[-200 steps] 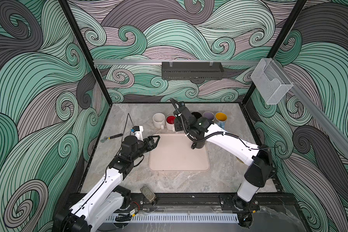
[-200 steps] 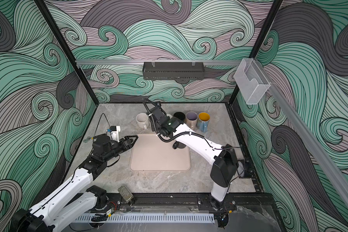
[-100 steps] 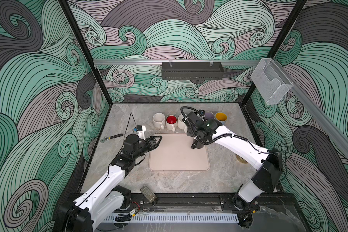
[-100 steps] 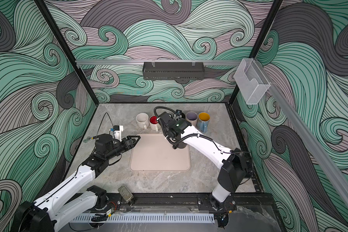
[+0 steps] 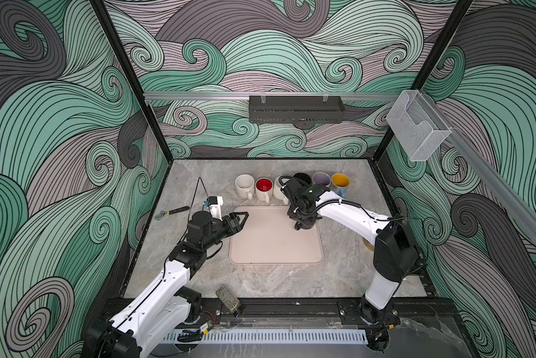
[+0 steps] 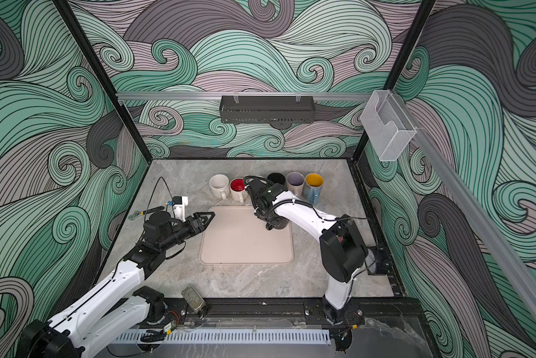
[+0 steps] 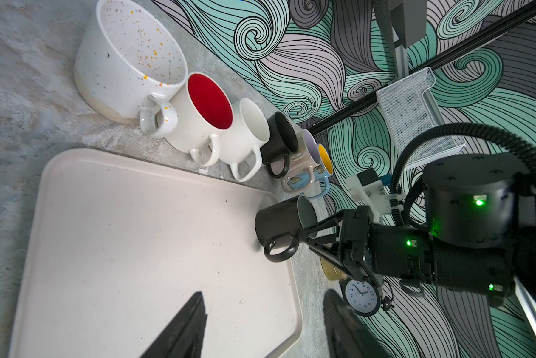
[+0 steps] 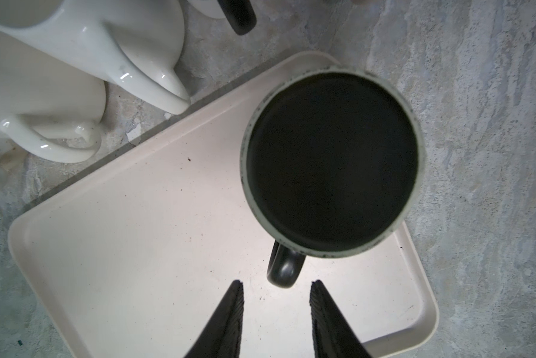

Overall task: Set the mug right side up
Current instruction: 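Open the right gripper and move it over the black mug on the tray, then grasp the upside-down black mug with the right gripper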

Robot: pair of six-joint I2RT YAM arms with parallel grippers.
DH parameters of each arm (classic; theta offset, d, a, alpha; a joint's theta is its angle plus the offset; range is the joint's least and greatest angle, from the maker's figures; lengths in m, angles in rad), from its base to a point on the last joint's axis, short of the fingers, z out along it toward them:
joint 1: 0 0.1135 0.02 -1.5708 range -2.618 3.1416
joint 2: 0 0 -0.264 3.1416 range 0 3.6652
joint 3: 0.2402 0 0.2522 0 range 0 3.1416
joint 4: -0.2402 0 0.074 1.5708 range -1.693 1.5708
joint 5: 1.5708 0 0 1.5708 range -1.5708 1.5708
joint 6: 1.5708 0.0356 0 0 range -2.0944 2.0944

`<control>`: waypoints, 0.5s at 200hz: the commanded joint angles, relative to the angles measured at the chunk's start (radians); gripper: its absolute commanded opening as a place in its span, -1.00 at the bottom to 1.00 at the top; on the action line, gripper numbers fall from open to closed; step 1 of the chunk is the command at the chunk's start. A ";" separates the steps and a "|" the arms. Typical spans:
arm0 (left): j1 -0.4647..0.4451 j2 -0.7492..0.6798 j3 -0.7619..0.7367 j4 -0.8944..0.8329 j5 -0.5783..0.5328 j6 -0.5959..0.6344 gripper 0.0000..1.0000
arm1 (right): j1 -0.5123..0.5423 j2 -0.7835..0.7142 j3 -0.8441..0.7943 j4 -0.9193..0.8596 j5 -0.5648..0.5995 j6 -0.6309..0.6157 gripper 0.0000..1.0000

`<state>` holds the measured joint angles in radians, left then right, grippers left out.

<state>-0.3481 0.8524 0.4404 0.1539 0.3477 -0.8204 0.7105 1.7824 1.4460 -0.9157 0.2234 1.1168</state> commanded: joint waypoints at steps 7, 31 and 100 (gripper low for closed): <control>0.009 -0.016 -0.012 0.004 -0.004 0.001 0.24 | -0.017 0.035 -0.017 -0.008 -0.020 0.043 -0.25; 0.010 -0.016 -0.016 0.004 -0.006 -0.002 0.24 | -0.019 0.055 -0.016 0.004 -0.038 0.039 -0.25; 0.010 -0.008 -0.004 -0.009 -0.010 0.000 0.24 | -0.027 0.072 -0.075 0.035 -0.008 0.034 -0.34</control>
<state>-0.3481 0.8524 0.4267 0.1524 0.3450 -0.8223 0.6903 1.8526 1.3994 -0.8768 0.1833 1.1343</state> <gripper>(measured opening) 0.622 0.338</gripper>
